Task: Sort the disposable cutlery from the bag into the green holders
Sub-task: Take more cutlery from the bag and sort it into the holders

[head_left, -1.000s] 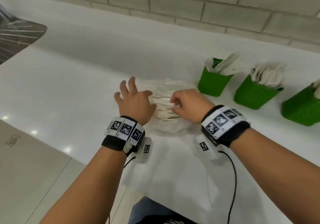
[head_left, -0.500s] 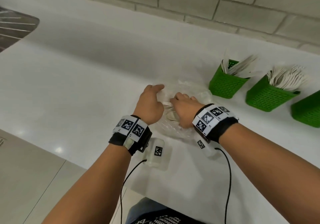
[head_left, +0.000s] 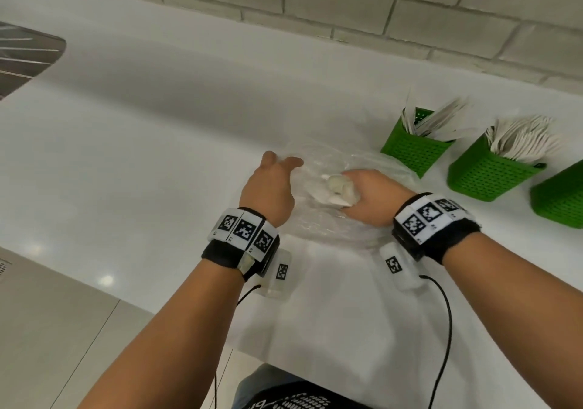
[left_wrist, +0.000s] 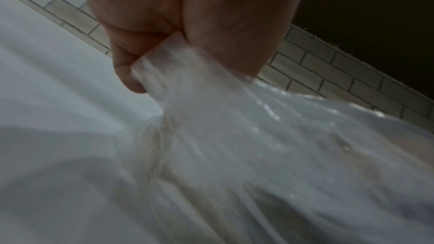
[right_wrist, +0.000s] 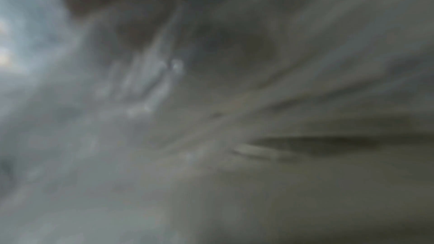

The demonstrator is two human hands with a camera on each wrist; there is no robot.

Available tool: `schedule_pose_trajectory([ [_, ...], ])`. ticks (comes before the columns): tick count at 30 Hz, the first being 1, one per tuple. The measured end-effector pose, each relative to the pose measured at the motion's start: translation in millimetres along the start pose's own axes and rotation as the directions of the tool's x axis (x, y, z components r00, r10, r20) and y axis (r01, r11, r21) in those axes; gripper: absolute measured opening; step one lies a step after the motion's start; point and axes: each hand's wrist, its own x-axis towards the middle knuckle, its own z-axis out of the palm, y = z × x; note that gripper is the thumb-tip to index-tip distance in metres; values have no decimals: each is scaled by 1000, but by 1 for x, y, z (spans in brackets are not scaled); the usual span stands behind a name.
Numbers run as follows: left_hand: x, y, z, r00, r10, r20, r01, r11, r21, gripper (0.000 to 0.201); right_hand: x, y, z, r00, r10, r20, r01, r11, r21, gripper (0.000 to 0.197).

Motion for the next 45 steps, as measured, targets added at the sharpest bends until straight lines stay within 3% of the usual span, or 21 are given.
schedule_pose_trajectory([
  [2,-1,-3,1,1000,-11,4,11,1000,-14,67,-5,3,-14,994,26,-105,-7,985,172,34],
  [5,-1,-3,1,1000,-12,2,12,1000,-21,67,-9,-2,-33,943,60,-329,106,879,465,18],
  [7,0,-1,1,1000,-3,3,3,1000,-21,67,-9,-8,-31,835,151,-528,237,768,595,15],
  [9,0,0,1,1000,9,1,-9,1000,-25,65,-10,-13,-18,747,254,-614,300,695,653,22],
  [10,-1,-1,1,1000,13,1,-13,999,-30,64,-11,-14,-7,750,275,-602,287,684,671,27],
  [13,-2,0,1,999,49,-5,-49,997,-55,59,-14,-8,28,855,236,-462,167,718,676,44],
  [16,-10,15,-2,979,150,-137,-164,981,-99,53,-10,-5,36,902,195,-385,129,729,672,26],
  [19,-19,39,-7,953,232,-194,-285,905,-317,65,-8,-8,30,875,217,-433,181,683,707,15],
  [21,-20,50,-8,955,223,-196,-272,922,-274,89,-11,-9,30,840,207,-502,267,647,714,14],
  [23,-19,54,-8,970,184,-161,-221,942,-254,110,-14,-7,35,855,219,-471,232,650,724,13],
  [24,-20,55,-8,981,157,-111,-186,921,-342,118,-15,-7,37,874,219,-434,202,647,735,14],
  [26,-21,55,-7,993,112,-36,-112,808,-579,127,-15,-7,34,885,231,-403,182,626,758,12],
  [28,-23,58,-5,993,108,-40,-107,728,-677,129,-15,-11,23,865,247,-437,228,582,781,10],
  [30,-23,67,-5,984,173,-27,-143,701,-699,114,-21,-21,9,851,232,-471,291,538,791,18],
  [33,-19,91,-9,970,239,-40,-198,684,-703,68,-29,-37,0,859,153,-489,389,425,817,21],
  [34,-19,100,-10,965,257,-61,-225,679,-699,60,-32,-39,-3,839,151,-522,430,404,807,27],
  [36,-19,118,-8,941,318,-115,-310,677,-667,48,-48,-30,-13,802,144,-580,459,473,752,53],
  [37,-21,129,-7,925,355,-135,-355,680,-642,45,-57,-26,-22,806,165,-569,422,515,747,52],
  [40,-25,166,1,865,483,-139,-466,667,-581,43,-83,7,-41,755,113,-646,374,735,566,27],
  [42,-27,193,11,824,555,-111,-511,645,-568,45,-104,31,-55,726,133,-674,329,795,510,17],
  [45,-24,227,39,780,624,-50,-512,589,-625,47,-136,59,-68,706,174,-687,143,915,378,13],
])
